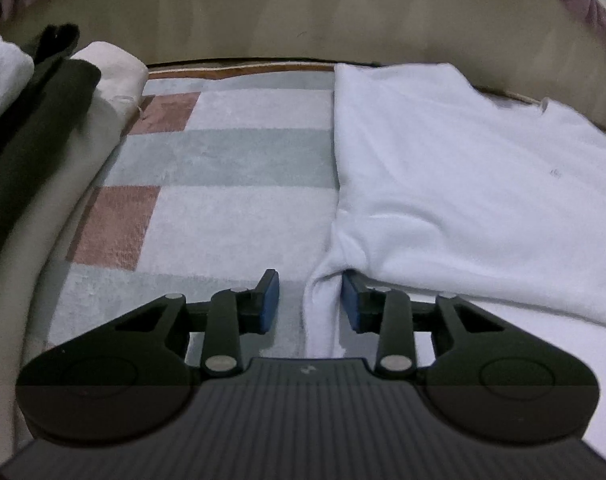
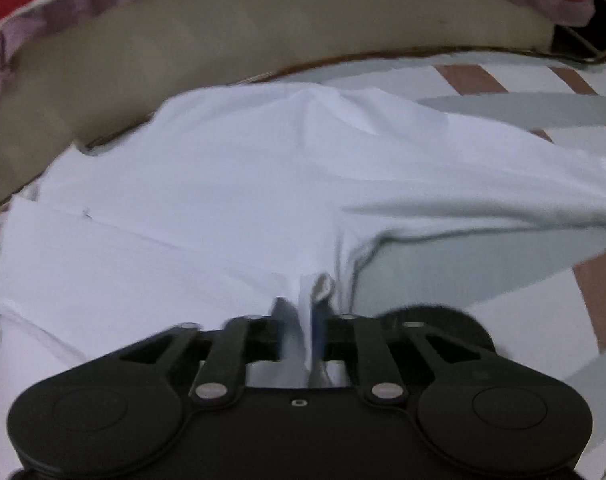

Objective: Fold clothes

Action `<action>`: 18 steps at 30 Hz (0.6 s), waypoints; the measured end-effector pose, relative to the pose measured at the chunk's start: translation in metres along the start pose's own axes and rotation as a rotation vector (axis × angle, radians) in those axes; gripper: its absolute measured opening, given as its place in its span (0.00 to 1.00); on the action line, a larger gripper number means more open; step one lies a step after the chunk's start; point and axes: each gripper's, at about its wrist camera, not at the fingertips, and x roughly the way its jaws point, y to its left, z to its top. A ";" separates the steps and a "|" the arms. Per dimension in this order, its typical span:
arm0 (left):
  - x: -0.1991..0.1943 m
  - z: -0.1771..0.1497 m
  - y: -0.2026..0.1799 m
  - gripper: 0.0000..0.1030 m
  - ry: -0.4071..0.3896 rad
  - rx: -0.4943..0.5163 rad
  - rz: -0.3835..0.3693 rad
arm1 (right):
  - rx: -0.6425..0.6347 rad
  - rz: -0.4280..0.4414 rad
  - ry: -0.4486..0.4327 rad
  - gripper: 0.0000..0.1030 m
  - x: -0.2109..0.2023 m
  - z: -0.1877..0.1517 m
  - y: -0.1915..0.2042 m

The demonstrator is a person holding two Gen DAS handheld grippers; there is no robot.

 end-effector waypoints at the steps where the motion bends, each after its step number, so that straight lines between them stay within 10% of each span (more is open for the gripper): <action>1: -0.004 0.002 0.003 0.37 -0.026 -0.020 -0.039 | 0.022 0.025 0.009 0.41 0.001 0.000 -0.006; 8: -0.009 0.037 0.010 0.57 -0.180 -0.102 -0.125 | 0.138 0.098 -0.019 0.43 0.008 0.006 -0.025; 12: 0.039 0.075 -0.005 0.58 -0.145 -0.059 -0.049 | 0.025 0.023 -0.040 0.13 0.010 0.004 -0.011; 15: 0.051 0.087 -0.012 0.54 -0.126 -0.019 -0.039 | -0.058 -0.029 -0.049 0.13 0.012 0.004 -0.003; 18: 0.060 0.098 -0.018 0.07 -0.107 0.022 -0.034 | -0.063 -0.023 -0.044 0.13 0.011 0.007 -0.005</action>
